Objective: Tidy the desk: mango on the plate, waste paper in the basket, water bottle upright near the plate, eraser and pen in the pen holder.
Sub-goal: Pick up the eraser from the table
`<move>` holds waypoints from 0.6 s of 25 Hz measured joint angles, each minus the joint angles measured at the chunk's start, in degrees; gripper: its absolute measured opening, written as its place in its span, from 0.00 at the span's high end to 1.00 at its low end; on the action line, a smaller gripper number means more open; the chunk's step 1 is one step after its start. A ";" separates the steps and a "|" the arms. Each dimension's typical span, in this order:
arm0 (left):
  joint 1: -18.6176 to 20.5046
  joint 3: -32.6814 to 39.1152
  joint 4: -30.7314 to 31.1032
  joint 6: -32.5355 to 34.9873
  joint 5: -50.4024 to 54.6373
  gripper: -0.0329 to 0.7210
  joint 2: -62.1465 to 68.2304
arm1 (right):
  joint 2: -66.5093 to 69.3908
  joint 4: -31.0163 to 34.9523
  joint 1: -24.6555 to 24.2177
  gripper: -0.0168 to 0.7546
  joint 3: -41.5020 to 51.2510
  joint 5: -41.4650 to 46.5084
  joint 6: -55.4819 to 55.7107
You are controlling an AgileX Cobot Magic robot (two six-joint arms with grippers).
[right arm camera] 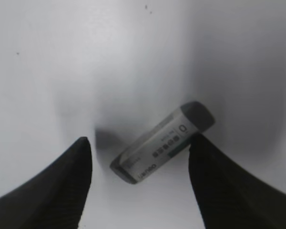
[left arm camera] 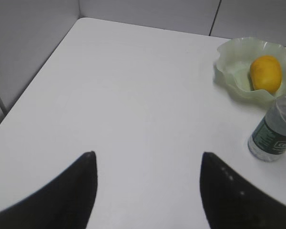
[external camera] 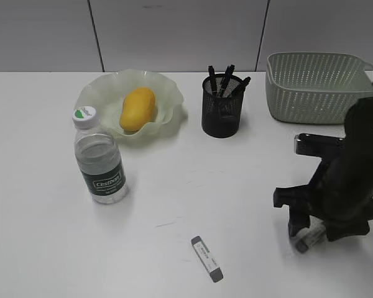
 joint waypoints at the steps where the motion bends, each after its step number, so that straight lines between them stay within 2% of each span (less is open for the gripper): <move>1: 0.00 0.00 0.00 0.00 0.00 0.29 0.00 | 0.88 1.02 0.00 0.32 0.00 -0.61 0.75; 5: 0.00 0.00 0.00 0.00 0.00 0.29 0.00 | 2.13 1.29 0.00 0.35 -0.74 -0.62 3.62; 7: 0.00 0.00 0.00 0.00 0.00 0.29 0.00 | 2.43 0.94 0.00 0.46 -0.98 -0.92 4.48; 10: 0.00 0.00 0.00 0.00 0.00 0.29 0.00 | 2.82 -0.29 0.00 0.74 -1.05 -2.52 4.72; 11: 0.00 0.00 0.00 0.00 0.00 0.29 0.00 | 3.33 -0.73 0.00 0.77 -0.98 -2.99 4.77; 15: 0.00 0.00 -0.05 0.00 0.00 0.29 0.00 | 3.33 -1.60 0.00 0.77 -0.98 -3.71 4.90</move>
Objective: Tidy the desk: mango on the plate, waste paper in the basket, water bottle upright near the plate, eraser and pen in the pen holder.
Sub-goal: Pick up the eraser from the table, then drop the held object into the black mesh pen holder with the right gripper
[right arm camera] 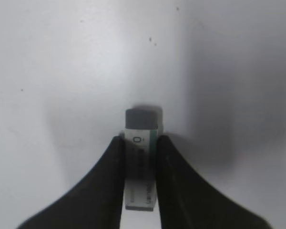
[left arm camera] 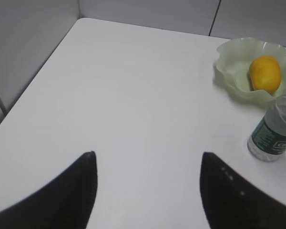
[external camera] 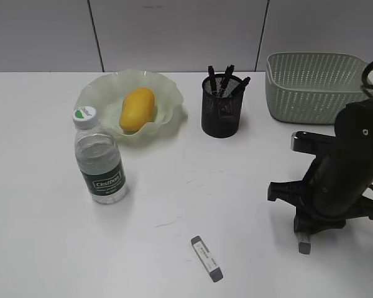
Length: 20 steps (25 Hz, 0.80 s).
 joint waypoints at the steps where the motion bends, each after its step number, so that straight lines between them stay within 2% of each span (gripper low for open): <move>1: 0.00 0.00 0.00 0.00 0.00 0.29 0.00 | 0.00 -0.67 0.00 0.77 0.00 -0.09 0.05; 5: 0.00 0.00 0.00 0.00 0.00 0.29 0.00 | -0.92 -2.18 0.00 0.77 0.40 -2.92 0.05; 8: 0.00 0.00 0.00 0.00 0.00 0.29 0.00 | -5.74 -4.89 0.00 0.77 0.86 -10.33 -0.01; 10: 0.00 0.00 0.00 0.00 0.00 0.29 0.00 | -10.55 -9.21 0.00 0.77 0.86 -20.04 -0.61; 13: 0.00 0.00 0.00 0.00 0.00 0.29 0.00 | -14.24 -16.01 -0.45 0.77 0.03 -42.03 -4.13; 14: 0.00 0.00 0.00 0.00 0.00 0.29 0.00 | -13.97 -15.87 -0.58 0.77 -1.21 -47.92 -7.12; 16: 0.00 0.00 0.00 0.00 -0.04 0.29 0.00 | -11.59 -12.69 -0.58 0.77 -4.96 -54.18 -14.32; 20: 0.00 0.00 0.00 0.00 -0.04 0.29 0.00 | -1.97 -4.98 -0.63 0.77 -13.06 -56.65 -26.71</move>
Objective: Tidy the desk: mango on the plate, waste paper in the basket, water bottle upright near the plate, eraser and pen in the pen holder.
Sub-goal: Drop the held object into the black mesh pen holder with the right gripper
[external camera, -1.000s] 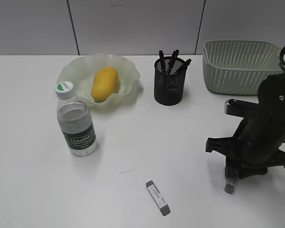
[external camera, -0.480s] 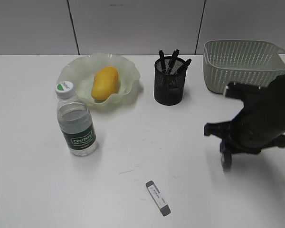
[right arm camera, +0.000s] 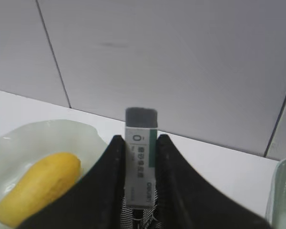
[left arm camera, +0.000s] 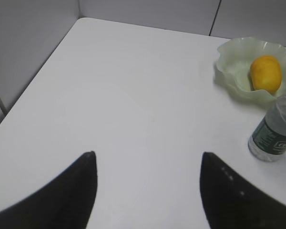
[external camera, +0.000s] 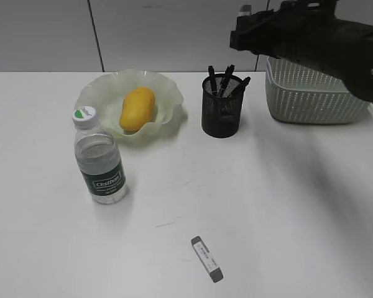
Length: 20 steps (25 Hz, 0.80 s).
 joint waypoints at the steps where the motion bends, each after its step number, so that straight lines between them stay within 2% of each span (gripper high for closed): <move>1: 0.00 0.00 0.00 0.00 0.00 0.29 0.00 | 2.60 0.59 -0.01 0.77 -1.94 0.00 -1.16; 7: 0.00 0.00 0.00 0.00 0.00 0.29 0.00 | 11.94 0.64 -0.01 0.77 -8.03 0.12 -2.71; 8: 0.00 0.00 0.00 0.00 0.00 0.29 0.00 | 12.39 0.64 -0.01 0.74 -8.10 0.57 -2.83; 10: 0.00 0.00 0.00 0.00 0.00 0.29 0.00 | 12.51 0.64 -0.01 0.60 -8.28 1.04 -3.40; 12: 0.00 0.00 0.00 0.00 0.00 0.29 0.00 | 12.01 0.64 -0.01 0.42 -8.40 2.51 -4.64; 14: 0.00 0.00 0.00 0.00 0.00 0.29 0.00 | 10.68 0.64 -0.01 0.33 -8.40 6.28 -5.22; 17: 0.00 0.00 0.00 0.00 0.00 0.29 0.00 | 5.61 0.71 -0.01 0.31 -8.40 17.18 -5.46; 20: 0.00 0.00 0.00 0.00 0.00 0.29 0.00 | -3.23 -1.13 -0.01 0.38 -6.97 29.78 -5.48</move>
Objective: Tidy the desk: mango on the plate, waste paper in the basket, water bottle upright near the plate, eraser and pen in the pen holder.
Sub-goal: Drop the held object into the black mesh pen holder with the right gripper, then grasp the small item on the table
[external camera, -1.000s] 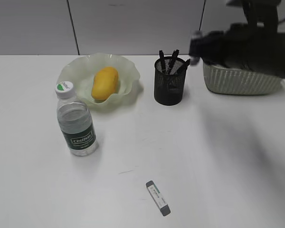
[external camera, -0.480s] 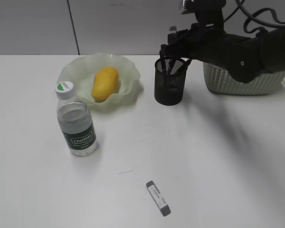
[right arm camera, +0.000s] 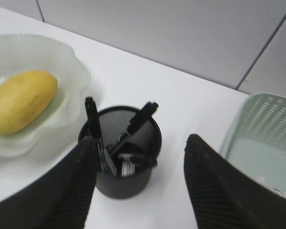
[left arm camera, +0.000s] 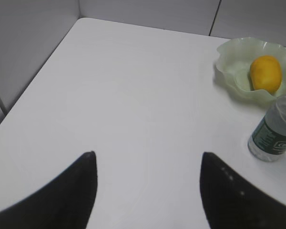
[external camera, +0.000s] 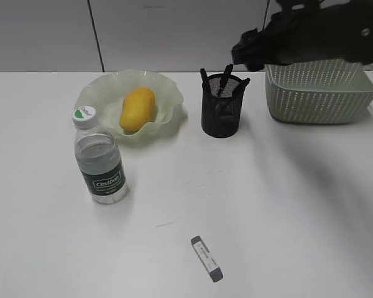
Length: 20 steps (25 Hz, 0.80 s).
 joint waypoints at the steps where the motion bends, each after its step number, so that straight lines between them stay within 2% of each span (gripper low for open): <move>1: 0.00 0.00 0.00 0.00 0.00 0.29 0.00 | -3.95 -1.36 0.00 0.41 1.62 3.85 -0.05; 5: 0.00 0.00 0.00 0.00 0.00 0.29 0.00 | -22.01 -4.64 0.00 0.48 11.97 18.74 -0.12; 10: 0.00 0.00 -0.33 0.00 0.00 0.30 0.00 | -45.36 -5.07 0.00 0.49 25.34 40.02 -0.12; 13: 0.00 0.00 -0.40 0.00 0.00 0.32 0.00 | -60.57 -3.17 0.00 0.49 29.68 49.06 -0.12; 16: 0.06 0.00 -0.45 0.00 0.00 0.35 0.00 | -72.89 0.09 0.00 0.48 31.50 54.84 -0.12; 20: 0.06 0.00 -0.45 0.00 0.00 0.37 0.00 | -87.79 2.64 0.00 0.42 33.06 56.53 -0.23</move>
